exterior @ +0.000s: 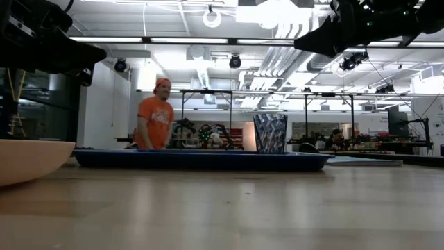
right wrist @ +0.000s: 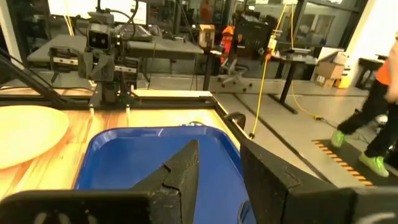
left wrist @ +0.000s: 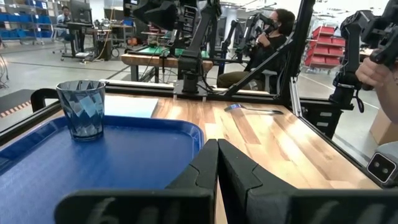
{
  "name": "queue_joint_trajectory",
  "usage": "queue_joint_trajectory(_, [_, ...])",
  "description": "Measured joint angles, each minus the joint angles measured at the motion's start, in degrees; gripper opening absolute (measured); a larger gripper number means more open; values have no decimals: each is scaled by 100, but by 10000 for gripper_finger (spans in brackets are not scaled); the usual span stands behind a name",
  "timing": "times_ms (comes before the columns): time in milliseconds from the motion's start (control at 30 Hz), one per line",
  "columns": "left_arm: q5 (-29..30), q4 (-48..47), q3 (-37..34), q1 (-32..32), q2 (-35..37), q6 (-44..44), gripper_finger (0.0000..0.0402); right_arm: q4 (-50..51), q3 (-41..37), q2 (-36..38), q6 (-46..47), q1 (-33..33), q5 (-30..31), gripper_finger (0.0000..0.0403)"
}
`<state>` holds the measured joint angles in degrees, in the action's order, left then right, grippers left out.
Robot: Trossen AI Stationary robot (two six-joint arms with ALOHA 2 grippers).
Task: Pick and place plate/cup/fork/spoon on tray
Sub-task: Put the spoon to the left of the blue serving tray
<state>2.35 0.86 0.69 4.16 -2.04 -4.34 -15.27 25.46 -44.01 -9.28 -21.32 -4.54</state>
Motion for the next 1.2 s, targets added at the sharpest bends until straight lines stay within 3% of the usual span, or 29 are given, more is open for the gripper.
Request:
queue_joint_trajectory(100, [24, 163, 0, 0, 0, 2, 0, -137, -2, -19, 3, 0, 0, 110])
queue_joint_trajectory(367, [854, 1195, 0, -2, 2, 435, 0, -169, -2, -31, 22, 0, 0, 110])
queue_joint_trajectory(533, [2097, 1379, 0, -1, -19, 1032, 6, -174, -2, -31, 16, 0, 341, 110])
queue_joint_trajectory(700, [3036, 1334, 16, -27, -255, 1051, 41, -53, -2, -52, 23, -3, 753, 110])
queue_joint_trajectory(933, [4232, 138, 712, -386, -1201, -209, 132, -46, -2, -336, 119, -4, 798, 110])
queue_joint_trajectory(1100, [4475, -840, 1249, -926, -2271, -1239, 184, -54, -2, -648, 146, -4, 821, 110])
queue_joint_trajectory(1200, [4228, -1275, 1504, -1412, -2937, -1999, 197, -97, -2, -744, 142, -4, 1060, 110])
